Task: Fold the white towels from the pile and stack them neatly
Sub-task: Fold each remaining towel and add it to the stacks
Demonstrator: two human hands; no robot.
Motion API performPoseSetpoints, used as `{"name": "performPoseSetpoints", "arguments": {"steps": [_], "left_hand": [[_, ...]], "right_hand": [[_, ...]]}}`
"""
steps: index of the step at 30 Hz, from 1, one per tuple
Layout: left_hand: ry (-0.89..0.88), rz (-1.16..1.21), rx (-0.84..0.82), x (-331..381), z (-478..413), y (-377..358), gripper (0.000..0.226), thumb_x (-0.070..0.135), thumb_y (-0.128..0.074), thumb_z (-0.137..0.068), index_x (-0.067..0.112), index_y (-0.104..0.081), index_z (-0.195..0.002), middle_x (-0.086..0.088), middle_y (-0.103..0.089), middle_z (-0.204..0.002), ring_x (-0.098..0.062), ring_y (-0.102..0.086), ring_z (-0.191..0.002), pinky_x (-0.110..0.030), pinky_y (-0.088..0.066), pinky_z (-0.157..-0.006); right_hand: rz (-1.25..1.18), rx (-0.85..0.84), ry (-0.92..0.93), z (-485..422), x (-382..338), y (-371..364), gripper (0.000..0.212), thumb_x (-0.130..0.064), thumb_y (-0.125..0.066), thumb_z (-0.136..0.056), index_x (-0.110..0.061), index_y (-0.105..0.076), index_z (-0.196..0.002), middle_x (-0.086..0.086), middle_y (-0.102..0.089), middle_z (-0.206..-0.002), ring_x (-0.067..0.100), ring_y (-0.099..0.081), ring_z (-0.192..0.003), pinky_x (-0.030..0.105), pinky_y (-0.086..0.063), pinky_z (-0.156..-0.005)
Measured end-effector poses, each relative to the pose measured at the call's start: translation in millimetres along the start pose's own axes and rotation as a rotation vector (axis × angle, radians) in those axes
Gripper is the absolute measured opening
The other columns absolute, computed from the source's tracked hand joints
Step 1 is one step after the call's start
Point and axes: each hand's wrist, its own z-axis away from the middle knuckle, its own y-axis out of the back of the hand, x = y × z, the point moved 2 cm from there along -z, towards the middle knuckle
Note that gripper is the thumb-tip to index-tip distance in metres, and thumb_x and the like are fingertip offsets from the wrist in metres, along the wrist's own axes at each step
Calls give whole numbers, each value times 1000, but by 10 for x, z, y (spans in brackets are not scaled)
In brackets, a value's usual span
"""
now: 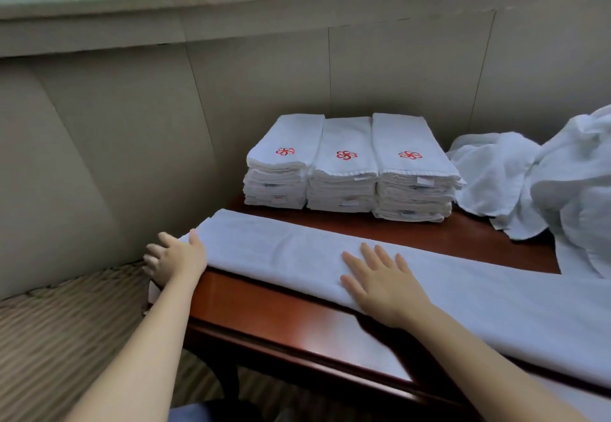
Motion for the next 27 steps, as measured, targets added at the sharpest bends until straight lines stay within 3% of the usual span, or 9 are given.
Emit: {"name": "performPoseSetpoints", "arguments": {"steps": [5,8,12,16,18,20,23,26,27], "left_hand": [[225,585,-66,182,-67,-17,70,22,-58,-92,-1,-19,-146,-19,-34,-148,-35,-38,-133,-43,-33,-110],[314,695,-194,269,-49,-77,70,19,-63,-89,3,-27,-147,-17,-36,-149,-34,-40,-134,-46,-37,-109],[372,888,-269,481,281,-70,48,11,-66,-84,9,-48,-129,-10,-61,-108,-28,-58,-101,-35,-47,-86],[-313,790,-152,1013,837,252,44,14,-67,-80,14,-53,-121,-4,-63,-113,-20,-61,-104,-32,-50,-90],[-750,690,-373,1252,1253,361,37,14,-73,-78,29,-59,-108,20,-64,-96,4,-59,-86,-9,-47,-74],[-1091,392,-723,1381,1730,351,38,23,-75,-79,45,-60,-105,28,-62,-94,10,-56,-84,0,-40,-69],[-1297,86,-839,1400,2090,186,32,33,-68,-85,37,-63,-116,26,-58,-106,10,-53,-89,4,-34,-73],[-1224,88,-763,1459,2056,148,27,32,-61,-90,30,-64,-117,15,-63,-112,2,-57,-92,-1,-38,-75],[-1179,89,-740,1479,2012,143,25,32,-59,-91,29,-64,-116,12,-65,-111,1,-58,-91,-6,-39,-76]], "right_hand": [[-29,19,3,-12,-9,3,53,-51,-20,-99,-35,-17,-149,3,-4,-160,24,-1,-147,46,-1,-116],[-78,61,6,3,-12,46,49,-47,-27,-99,-31,-28,-145,1,-18,-156,21,-10,-144,43,-6,-114],[-349,90,2,31,40,157,44,-38,-41,-98,-27,-39,-141,-2,-36,-149,14,-27,-140,33,-15,-114],[-1273,119,-255,59,119,438,36,-42,-44,-98,-20,-54,-124,3,-64,-118,19,-58,-114,30,-39,-93],[-1749,12,-356,99,227,554,55,-60,-38,-93,-16,-51,-124,11,-66,-114,33,-63,-107,46,-43,-94],[-2013,-128,-342,201,383,655,77,-73,-35,-85,-12,-50,-129,20,-61,-123,44,-60,-108,58,-41,-95],[-2136,-253,-303,410,543,725,79,-66,-45,-85,-1,-54,-129,24,-58,-126,40,-58,-115,53,-44,-95],[-1742,-12,-516,470,689,657,33,-21,-58,-90,2,-60,-112,20,-68,-99,30,-70,-78,35,-57,-64],[-1561,97,-578,486,751,642,25,-5,-57,-88,4,-60,-111,21,-67,-94,30,-68,-74,36,-57,-66]]}}
